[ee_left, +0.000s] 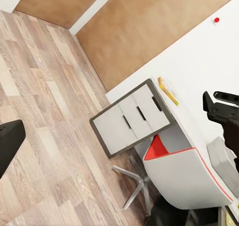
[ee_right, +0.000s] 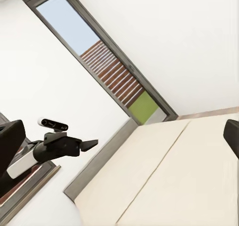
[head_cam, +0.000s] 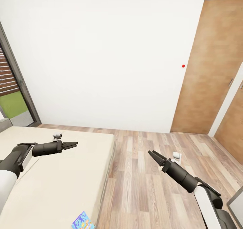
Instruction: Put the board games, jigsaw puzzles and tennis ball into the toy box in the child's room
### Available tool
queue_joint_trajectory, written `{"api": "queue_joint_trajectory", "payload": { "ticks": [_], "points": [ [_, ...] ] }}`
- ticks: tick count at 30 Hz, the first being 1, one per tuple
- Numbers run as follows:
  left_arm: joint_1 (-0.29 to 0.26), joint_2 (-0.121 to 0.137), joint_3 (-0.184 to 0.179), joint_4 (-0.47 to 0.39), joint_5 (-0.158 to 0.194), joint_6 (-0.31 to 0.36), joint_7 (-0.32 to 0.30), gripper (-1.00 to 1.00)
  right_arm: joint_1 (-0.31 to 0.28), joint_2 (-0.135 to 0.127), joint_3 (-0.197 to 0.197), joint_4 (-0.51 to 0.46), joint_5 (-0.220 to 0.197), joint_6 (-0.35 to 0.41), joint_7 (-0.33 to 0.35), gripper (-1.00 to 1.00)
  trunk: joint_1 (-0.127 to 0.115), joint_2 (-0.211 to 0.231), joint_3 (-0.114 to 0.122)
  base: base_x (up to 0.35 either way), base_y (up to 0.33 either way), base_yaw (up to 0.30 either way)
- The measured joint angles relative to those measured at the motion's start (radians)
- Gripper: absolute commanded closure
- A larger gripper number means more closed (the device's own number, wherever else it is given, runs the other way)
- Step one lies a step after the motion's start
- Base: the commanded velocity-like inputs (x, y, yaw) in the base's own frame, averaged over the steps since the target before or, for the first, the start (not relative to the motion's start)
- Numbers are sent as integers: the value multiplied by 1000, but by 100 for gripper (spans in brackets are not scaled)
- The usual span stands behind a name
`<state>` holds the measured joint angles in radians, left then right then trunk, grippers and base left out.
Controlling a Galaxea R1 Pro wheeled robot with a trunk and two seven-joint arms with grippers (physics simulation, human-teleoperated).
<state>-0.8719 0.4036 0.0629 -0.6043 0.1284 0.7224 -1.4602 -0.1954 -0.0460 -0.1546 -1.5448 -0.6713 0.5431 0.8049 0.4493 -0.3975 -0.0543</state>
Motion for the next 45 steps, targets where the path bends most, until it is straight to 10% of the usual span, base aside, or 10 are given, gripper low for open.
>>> {"api": "queue_joint_trajectory", "payload": {
  "ticks": [45],
  "points": [
    [0,-6,-2,-1,0,0,0,-100,-1,0,1,0,0,0,-2,-100,0,-1,42,0,3,189]
  ]
}}
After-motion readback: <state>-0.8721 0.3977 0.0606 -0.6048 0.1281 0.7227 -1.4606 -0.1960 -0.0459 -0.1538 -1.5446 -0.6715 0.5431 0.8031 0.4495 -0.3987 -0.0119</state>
